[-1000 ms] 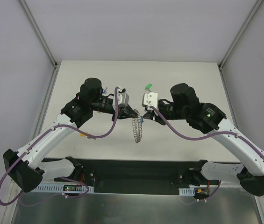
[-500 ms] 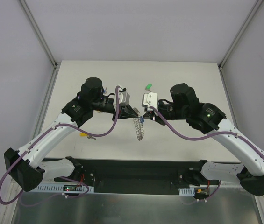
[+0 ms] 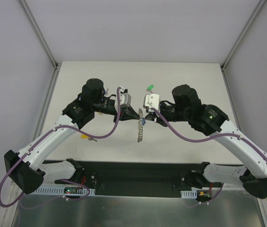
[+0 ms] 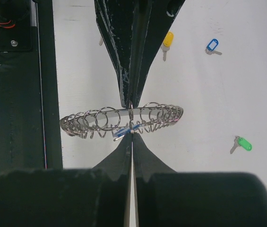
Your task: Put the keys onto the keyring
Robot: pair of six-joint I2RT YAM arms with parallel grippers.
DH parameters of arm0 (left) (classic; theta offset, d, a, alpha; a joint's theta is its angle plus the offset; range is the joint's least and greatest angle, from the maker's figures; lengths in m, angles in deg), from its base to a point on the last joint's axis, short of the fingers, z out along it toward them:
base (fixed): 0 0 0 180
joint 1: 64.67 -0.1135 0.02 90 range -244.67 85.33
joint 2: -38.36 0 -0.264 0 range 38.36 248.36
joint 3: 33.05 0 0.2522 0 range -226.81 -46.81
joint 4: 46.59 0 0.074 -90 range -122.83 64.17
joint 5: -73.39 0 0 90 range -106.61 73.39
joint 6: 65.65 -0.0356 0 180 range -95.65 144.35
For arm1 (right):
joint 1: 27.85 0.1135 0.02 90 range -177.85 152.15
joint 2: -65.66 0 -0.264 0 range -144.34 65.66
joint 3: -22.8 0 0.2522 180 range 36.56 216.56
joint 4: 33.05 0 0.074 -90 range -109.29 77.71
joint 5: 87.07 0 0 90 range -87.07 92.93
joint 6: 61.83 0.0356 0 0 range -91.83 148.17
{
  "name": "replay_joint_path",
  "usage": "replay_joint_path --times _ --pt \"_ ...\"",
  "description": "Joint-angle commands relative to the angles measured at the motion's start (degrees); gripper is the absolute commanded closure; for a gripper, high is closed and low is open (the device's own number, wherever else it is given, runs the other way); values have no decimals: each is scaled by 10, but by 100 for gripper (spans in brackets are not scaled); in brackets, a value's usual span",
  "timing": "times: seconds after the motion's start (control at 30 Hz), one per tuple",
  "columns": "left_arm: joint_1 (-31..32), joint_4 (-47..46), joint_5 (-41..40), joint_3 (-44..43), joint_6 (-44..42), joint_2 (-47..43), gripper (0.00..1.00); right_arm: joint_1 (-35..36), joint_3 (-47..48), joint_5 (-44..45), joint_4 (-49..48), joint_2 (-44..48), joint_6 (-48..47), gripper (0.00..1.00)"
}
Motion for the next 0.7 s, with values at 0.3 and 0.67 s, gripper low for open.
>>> replay_joint_path --times 0.3,0.67 --pt "6 -23 12 -20 -4 -13 100 3 20 13 -10 1 7 99" --pt "6 -24 9 -20 -6 -15 100 3 24 -12 -13 1 5 99"
